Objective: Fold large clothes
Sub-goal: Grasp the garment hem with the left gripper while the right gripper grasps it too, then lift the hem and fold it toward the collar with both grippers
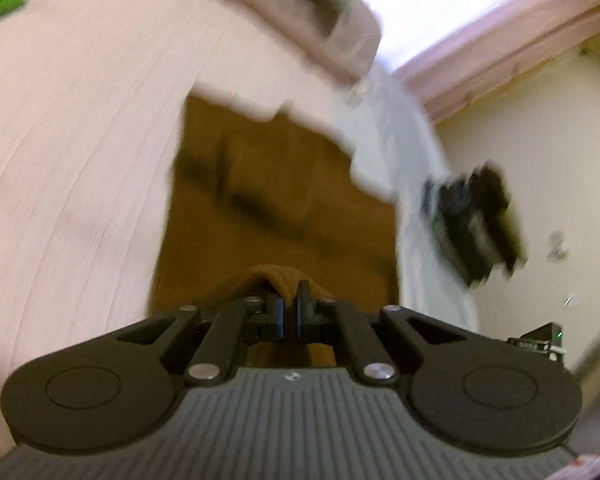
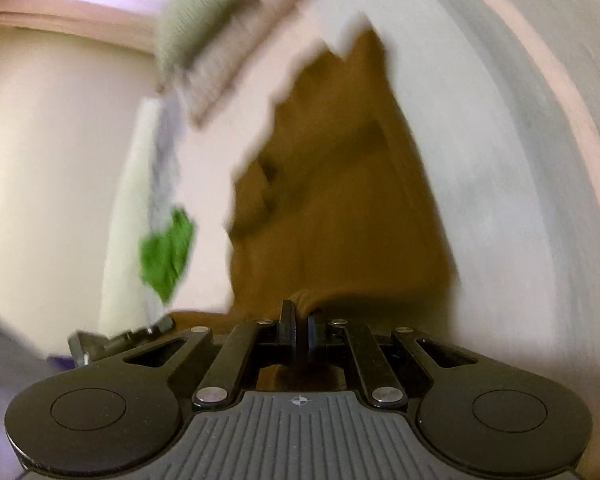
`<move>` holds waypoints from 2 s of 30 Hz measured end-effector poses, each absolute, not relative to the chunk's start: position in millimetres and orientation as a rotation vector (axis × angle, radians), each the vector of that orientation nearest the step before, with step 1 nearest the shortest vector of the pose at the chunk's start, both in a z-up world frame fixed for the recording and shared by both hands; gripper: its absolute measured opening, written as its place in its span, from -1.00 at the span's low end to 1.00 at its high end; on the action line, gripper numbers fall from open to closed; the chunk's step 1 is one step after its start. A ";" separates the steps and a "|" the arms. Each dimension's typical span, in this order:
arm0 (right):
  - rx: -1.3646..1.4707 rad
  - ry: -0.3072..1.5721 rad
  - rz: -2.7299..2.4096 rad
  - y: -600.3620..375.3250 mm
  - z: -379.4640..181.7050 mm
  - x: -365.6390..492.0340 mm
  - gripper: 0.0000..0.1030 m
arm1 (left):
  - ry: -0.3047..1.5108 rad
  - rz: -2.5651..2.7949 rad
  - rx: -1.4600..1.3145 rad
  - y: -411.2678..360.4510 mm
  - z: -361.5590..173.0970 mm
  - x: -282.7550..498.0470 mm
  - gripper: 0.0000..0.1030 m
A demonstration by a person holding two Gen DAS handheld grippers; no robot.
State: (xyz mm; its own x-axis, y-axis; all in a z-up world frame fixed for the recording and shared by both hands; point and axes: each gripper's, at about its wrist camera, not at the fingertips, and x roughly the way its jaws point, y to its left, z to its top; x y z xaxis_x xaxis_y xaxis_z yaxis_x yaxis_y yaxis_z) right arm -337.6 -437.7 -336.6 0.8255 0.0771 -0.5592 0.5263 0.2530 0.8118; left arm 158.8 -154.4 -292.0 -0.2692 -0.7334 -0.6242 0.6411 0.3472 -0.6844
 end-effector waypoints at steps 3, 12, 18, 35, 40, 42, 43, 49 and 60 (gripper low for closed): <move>1.258 0.466 -0.351 -492.9 -316.7 -301.0 -0.97 | 1.245 -1.344 -0.166 -212.6 -292.1 193.2 -0.93; 1.377 0.423 -0.702 -629.4 -365.7 -216.6 0.00 | 1.330 -1.099 -0.174 -359.6 -363.1 279.9 -0.29; 1.140 0.476 -0.750 -617.0 -362.9 -236.7 0.00 | 1.276 -1.141 0.058 -360.5 -373.5 272.4 -0.29; 0.708 0.692 -0.690 -622.3 -394.0 -161.7 -0.65 | 0.994 -1.333 0.457 -424.6 -400.7 223.1 -1.00; 0.655 0.626 -0.702 -622.8 -385.5 -166.0 -1.00 | 0.925 -1.326 0.172 -396.1 -371.8 259.1 -1.00; 0.672 0.564 -0.690 -623.8 -378.2 -173.6 -1.00 | 0.939 -1.314 0.154 -391.2 -369.2 267.6 -1.00; 0.689 0.554 -0.686 -625.7 -377.5 -175.2 -1.00 | 0.966 -1.328 0.173 -392.5 -372.2 268.0 -1.00; 0.704 0.619 -0.717 -625.3 -389.2 -162.6 -1.00 | 1.024 -1.385 0.404 -418.1 -389.4 232.0 -0.30; 0.711 0.619 -0.784 -625.3 -388.8 -170.9 -1.00 | 0.960 -1.328 0.340 -414.8 -384.7 253.3 -0.98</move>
State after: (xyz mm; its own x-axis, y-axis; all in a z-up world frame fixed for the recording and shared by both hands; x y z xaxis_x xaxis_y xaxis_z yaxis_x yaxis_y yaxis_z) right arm -170.9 -625.3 -388.8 0.5606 -0.4078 -0.7207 0.7956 0.5065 0.3323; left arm 253.3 -414.8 -384.7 -0.0568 -0.6608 -0.7484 0.9178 0.2605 -0.2997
